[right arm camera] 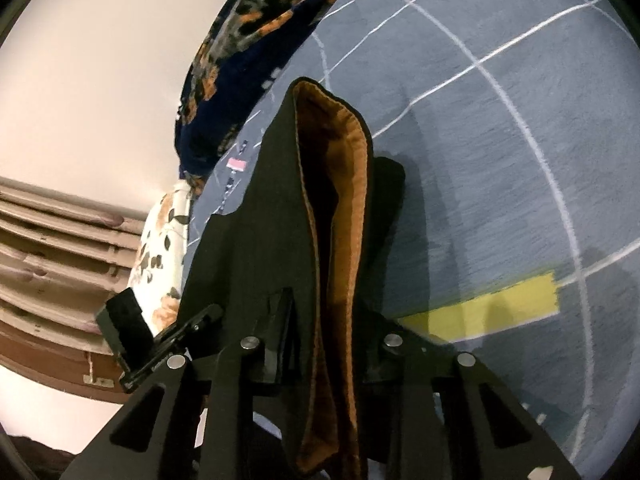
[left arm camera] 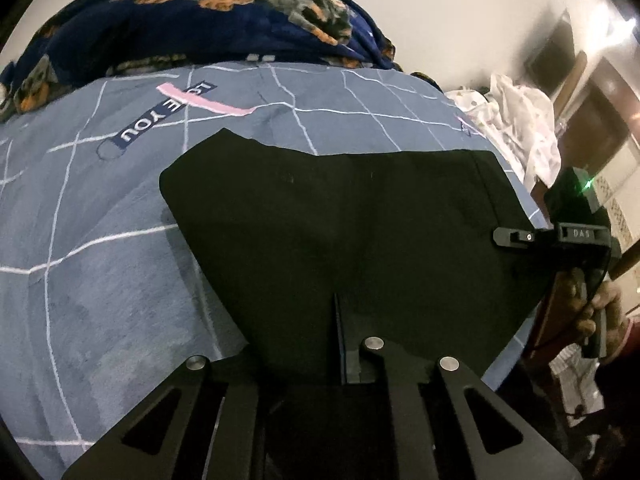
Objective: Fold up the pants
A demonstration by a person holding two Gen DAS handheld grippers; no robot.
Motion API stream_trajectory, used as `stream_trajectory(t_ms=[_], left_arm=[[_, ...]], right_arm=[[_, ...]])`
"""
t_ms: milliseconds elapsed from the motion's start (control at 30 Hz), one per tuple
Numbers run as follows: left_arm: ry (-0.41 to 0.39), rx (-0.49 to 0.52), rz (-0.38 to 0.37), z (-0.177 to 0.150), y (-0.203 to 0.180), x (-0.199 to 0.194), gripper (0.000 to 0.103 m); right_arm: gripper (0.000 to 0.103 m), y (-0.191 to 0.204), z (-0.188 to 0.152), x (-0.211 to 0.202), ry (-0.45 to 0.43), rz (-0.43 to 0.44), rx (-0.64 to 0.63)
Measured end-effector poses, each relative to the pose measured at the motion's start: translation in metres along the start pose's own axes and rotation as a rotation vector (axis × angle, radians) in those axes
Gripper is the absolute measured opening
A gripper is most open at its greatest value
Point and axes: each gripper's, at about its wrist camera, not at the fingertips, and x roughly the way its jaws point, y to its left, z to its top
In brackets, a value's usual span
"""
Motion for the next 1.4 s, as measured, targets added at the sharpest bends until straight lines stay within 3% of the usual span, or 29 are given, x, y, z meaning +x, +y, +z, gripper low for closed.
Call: stream_trajectory(t_ms=[233,333,400,500,667,767,867,1000,1200,1400], left_arm=[[0.027,-0.032,-0.041,-0.003,0.017,-0.007,0.011],[0.05,-0.063,-0.074,-0.003,0.025,-0.002,0.017],[0.059,-0.097,-0.085,-0.003,0.033,0.0,0.03],[0.089,-0.124,-0.12,-0.003,0.042,0.008,0.04],[0.098,-0.104,-0.162,0.0,0.04,0.013,0.047],[0.079,-0.081,-0.158,0.001,0.034,0.018,0.047],[0.079,-0.094,-0.17,0.001,0.031,0.024,0.026],[0.046,-0.077,-0.153,0.001,0.025,0.015,0.013],[0.029,-0.065,-0.115,0.003,0.023,-0.006,0.01],[-0.017,-0.011,-0.014,0.003,0.022,-0.033,0.01]], right_arm=[[0.023,0.006,-0.003,0.014,0.037,0.012,-0.006],[0.023,0.004,-0.001,0.016,0.045,0.009,-0.006],[0.023,0.005,-0.001,0.016,0.05,-0.003,-0.022],[0.027,0.005,0.0,0.018,0.067,-0.028,-0.046],[0.034,-0.001,0.003,0.021,0.092,-0.021,-0.049],[0.034,-0.001,0.005,0.023,0.099,-0.012,-0.053],[0.031,0.003,0.002,0.023,0.092,-0.038,-0.086],[0.025,0.007,0.0,0.022,0.071,-0.05,-0.1],[0.022,0.014,-0.002,0.018,0.05,0.027,-0.054],[0.021,0.026,-0.008,0.029,0.065,0.084,-0.036]])
